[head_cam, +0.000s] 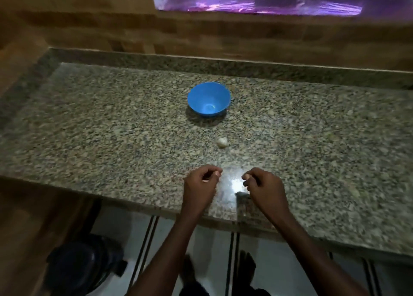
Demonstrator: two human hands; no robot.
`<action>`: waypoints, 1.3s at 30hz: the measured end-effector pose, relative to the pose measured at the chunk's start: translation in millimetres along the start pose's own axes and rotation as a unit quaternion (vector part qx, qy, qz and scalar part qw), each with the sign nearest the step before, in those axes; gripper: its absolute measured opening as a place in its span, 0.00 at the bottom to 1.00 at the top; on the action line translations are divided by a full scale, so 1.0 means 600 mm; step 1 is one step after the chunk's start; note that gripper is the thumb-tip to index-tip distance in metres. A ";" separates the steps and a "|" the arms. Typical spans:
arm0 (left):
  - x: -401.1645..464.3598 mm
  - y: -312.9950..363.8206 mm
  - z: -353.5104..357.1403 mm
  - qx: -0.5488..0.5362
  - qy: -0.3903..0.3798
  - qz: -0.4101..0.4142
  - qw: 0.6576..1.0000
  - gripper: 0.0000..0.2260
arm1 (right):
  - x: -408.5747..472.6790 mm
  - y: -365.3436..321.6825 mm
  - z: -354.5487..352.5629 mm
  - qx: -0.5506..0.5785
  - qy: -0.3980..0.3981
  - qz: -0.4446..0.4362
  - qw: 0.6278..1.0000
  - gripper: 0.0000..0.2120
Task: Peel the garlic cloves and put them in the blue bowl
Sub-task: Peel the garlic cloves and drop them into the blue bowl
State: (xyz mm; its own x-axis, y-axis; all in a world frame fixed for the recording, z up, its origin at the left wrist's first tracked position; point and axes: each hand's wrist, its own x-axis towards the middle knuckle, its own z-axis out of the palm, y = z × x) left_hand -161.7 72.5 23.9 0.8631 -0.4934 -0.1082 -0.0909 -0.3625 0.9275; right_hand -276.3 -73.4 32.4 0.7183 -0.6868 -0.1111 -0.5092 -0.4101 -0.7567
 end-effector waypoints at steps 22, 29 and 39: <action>0.240 -0.047 0.067 0.169 -0.042 0.079 0.981 0.21 | 0.286 -0.021 0.102 0.009 -0.083 0.105 0.991 0.06; 0.226 -0.061 0.062 -0.003 -0.042 -0.041 0.998 0.14 | 0.266 -0.002 0.105 0.227 -0.091 0.238 0.940 0.05; 0.213 -0.087 0.061 0.170 -0.033 0.141 0.975 0.14 | 0.225 0.018 0.093 -0.004 0.061 0.146 0.987 0.05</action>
State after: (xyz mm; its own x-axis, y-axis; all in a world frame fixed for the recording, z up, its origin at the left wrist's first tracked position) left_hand -64.8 -0.5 -51.5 0.7478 -0.6563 0.1004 -0.4881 -0.4409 0.7532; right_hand -158.6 -136.9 -26.9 0.4784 -0.8434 -0.2446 -0.6895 -0.1882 -0.6994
